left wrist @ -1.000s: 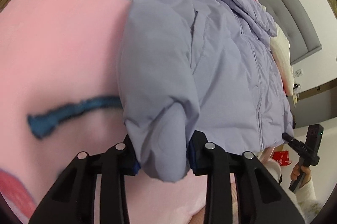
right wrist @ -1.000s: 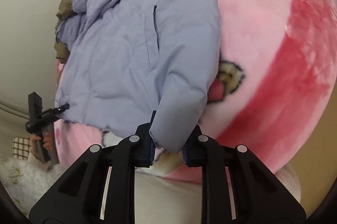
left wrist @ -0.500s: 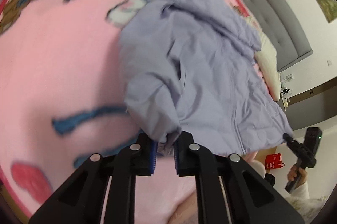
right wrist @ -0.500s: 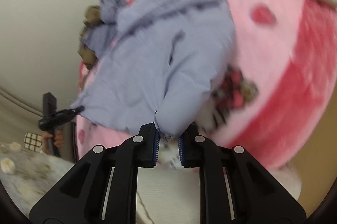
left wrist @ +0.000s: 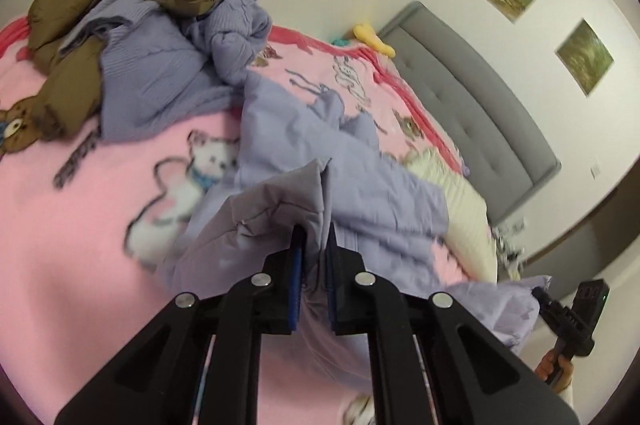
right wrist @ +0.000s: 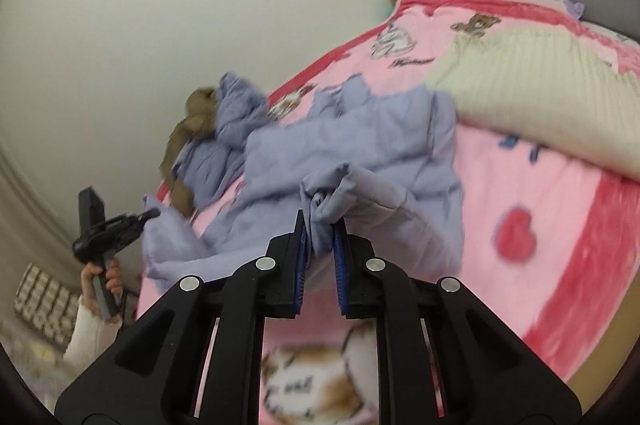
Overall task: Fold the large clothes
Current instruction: 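Grasp the jacket hem corners with both grippers and lift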
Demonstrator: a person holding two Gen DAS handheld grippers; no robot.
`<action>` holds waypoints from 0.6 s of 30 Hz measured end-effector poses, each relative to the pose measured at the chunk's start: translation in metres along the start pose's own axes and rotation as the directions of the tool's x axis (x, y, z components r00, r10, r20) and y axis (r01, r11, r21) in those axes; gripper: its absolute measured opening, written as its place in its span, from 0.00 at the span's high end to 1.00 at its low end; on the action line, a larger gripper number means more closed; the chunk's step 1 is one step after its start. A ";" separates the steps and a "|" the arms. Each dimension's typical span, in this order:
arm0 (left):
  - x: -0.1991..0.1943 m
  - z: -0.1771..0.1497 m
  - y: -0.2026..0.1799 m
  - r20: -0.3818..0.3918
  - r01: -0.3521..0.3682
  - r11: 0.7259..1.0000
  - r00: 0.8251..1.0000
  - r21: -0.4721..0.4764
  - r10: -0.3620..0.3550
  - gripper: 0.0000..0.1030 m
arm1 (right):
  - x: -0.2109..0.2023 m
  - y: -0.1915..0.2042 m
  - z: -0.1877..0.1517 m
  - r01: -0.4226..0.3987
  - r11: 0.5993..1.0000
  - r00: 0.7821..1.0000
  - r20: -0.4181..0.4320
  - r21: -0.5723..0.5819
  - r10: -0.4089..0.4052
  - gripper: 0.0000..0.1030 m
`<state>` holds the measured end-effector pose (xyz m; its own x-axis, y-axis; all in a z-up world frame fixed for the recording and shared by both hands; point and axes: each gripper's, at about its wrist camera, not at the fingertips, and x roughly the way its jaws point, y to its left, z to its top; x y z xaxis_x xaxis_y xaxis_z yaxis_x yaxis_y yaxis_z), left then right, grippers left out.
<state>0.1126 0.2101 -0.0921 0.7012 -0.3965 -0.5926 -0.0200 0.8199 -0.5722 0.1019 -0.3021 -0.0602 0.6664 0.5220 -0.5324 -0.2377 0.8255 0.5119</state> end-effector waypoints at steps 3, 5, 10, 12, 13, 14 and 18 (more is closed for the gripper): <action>0.029 0.027 -0.002 0.013 -0.014 1.000 1.000 -0.007 0.014 0.91 | 0.036 -0.012 0.033 0.019 0.999 1.000 0.009 0.026 -0.019 0.89; 0.046 0.048 -0.002 0.027 -0.028 1.000 0.999 -0.013 0.028 0.91 | 0.060 -0.019 0.056 0.022 0.999 1.000 -0.005 0.043 -0.022 0.89; 0.092 0.118 -0.009 0.032 -0.045 0.998 0.998 -0.033 0.046 0.91 | 0.118 -0.031 0.118 0.071 0.997 0.997 -0.003 0.041 -0.071 0.90; 0.116 0.146 -0.006 0.023 -0.043 0.997 0.999 -0.063 0.045 0.91 | 0.141 -0.038 0.143 0.090 0.993 0.996 0.011 0.075 -0.091 0.90; 0.125 0.154 -0.005 0.016 -0.042 0.996 0.999 -0.076 0.043 0.91 | 0.158 -0.042 0.157 0.106 0.991 0.994 0.003 0.084 -0.106 0.90; 0.140 0.166 -0.001 -0.002 -0.058 0.994 0.998 -0.092 0.058 0.91 | 0.172 -0.044 0.167 0.136 0.988 0.991 0.005 0.077 -0.137 0.90; 0.189 0.194 0.013 -0.047 -0.078 0.987 0.996 -0.140 0.072 0.91 | 0.218 -0.056 0.196 0.230 0.971 0.973 -0.010 0.069 -0.230 0.90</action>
<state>0.3830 0.2262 -0.1014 0.6633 -0.3558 -0.6584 -0.1743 0.7821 -0.5983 0.3988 -0.2761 -0.0729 0.6959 0.3206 -0.6426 -0.0288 0.9065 0.4212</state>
